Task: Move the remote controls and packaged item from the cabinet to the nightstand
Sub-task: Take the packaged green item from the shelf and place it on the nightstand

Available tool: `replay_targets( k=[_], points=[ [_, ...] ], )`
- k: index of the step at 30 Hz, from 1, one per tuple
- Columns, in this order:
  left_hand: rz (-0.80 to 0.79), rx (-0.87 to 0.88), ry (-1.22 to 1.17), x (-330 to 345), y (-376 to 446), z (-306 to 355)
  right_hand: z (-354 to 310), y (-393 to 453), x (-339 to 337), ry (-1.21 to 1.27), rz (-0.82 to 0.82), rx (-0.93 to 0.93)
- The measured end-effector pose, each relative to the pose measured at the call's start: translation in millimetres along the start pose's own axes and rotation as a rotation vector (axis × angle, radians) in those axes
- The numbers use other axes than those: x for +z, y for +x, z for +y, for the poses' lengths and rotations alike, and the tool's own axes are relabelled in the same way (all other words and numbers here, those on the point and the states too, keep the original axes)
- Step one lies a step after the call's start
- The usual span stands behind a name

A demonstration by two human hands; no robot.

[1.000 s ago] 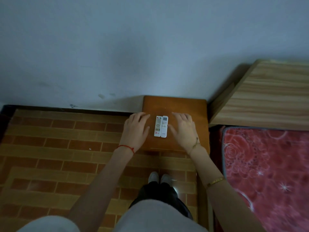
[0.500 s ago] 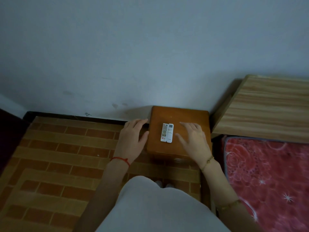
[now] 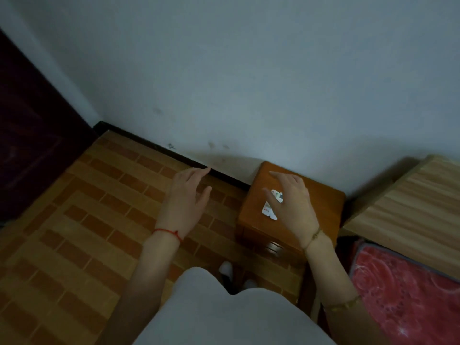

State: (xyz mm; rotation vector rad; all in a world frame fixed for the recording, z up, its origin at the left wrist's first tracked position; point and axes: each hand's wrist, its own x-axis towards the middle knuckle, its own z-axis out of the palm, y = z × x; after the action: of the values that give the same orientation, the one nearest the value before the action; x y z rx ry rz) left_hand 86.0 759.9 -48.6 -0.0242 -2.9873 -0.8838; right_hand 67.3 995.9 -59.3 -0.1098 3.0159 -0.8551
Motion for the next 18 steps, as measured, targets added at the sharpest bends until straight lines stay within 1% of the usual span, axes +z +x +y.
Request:
replay_targets(
  k=[8,11,18],
  points=[
    [0.211,-0.272,0.033,-57.6,-76.9,-76.6,-101.6,10.8,57.4,0.021,-0.220,-0.296],
    [0.283,-0.380,0.037,-80.6,-104.5,-113.1,-151.8,15.1,87.5,-0.003,-0.323,-0.395],
    [0.451,-0.636,0.086,-146.6,-160.5,-206.9,-286.5,22.6,171.9,0.017,-0.489,-0.625]
  ],
)
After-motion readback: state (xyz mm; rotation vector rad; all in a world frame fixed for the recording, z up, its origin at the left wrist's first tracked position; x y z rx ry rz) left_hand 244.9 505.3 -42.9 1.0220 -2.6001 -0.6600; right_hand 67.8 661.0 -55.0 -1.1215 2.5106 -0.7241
